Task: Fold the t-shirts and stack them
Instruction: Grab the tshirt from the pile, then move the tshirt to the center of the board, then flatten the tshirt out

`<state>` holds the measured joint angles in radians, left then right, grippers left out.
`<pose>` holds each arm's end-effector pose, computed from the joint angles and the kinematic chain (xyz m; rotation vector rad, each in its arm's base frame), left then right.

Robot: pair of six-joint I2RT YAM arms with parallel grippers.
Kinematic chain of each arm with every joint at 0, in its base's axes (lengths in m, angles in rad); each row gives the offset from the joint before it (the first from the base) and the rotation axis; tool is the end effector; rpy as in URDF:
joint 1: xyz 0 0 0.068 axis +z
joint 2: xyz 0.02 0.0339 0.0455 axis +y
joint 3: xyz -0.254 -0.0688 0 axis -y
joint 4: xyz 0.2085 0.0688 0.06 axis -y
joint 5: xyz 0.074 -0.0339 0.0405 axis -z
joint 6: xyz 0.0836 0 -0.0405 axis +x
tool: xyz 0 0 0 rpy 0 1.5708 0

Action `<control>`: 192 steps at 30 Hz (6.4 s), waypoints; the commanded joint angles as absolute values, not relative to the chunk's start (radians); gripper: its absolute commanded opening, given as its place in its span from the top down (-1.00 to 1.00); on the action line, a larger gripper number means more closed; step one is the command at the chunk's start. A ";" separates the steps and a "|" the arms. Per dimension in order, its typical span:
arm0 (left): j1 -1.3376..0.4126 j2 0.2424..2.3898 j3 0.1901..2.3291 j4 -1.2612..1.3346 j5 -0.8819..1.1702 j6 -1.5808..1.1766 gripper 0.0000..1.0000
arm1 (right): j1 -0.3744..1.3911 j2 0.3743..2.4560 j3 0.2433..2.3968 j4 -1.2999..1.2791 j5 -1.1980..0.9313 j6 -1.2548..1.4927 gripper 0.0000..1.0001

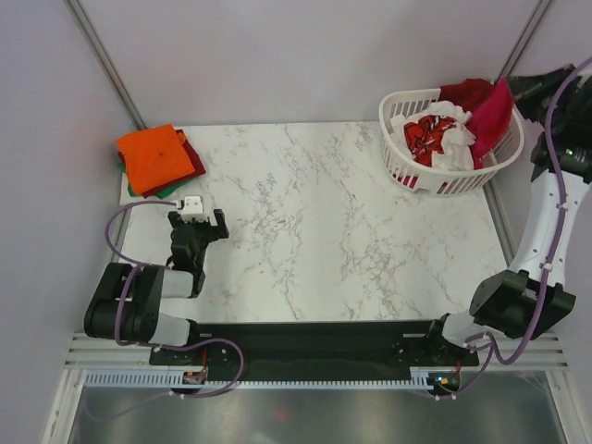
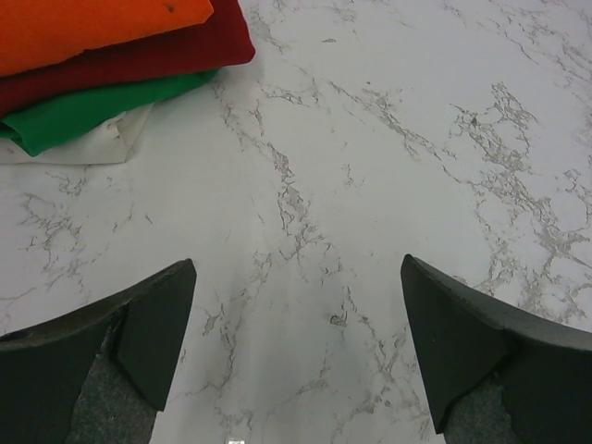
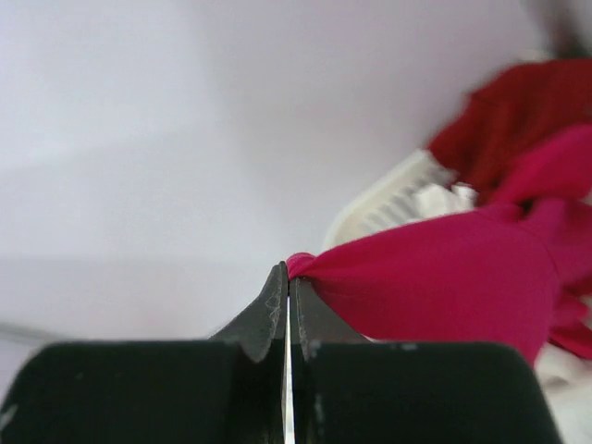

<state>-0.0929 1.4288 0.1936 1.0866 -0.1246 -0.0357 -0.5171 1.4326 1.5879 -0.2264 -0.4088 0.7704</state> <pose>0.2644 -0.0142 0.1646 -0.0431 1.7177 0.0118 0.3051 -0.1353 0.4459 0.7276 1.4947 0.5277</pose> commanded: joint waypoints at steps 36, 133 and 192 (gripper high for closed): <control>-0.040 1.207 1.043 0.107 0.772 -0.697 -1.00 | -0.236 1.257 2.432 0.693 -0.495 1.227 1.00; -0.075 0.827 0.836 -0.459 0.387 -0.273 -1.00 | 0.143 1.877 2.129 -0.445 0.727 0.116 1.00; -0.558 1.431 0.710 -0.281 -0.239 -0.675 0.95 | 0.489 0.925 0.864 -0.638 0.107 0.558 -0.94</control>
<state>-0.5575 1.4139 0.6762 -0.3378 -0.2325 -0.6769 0.4309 0.9718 0.9199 -0.5964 0.1604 0.4435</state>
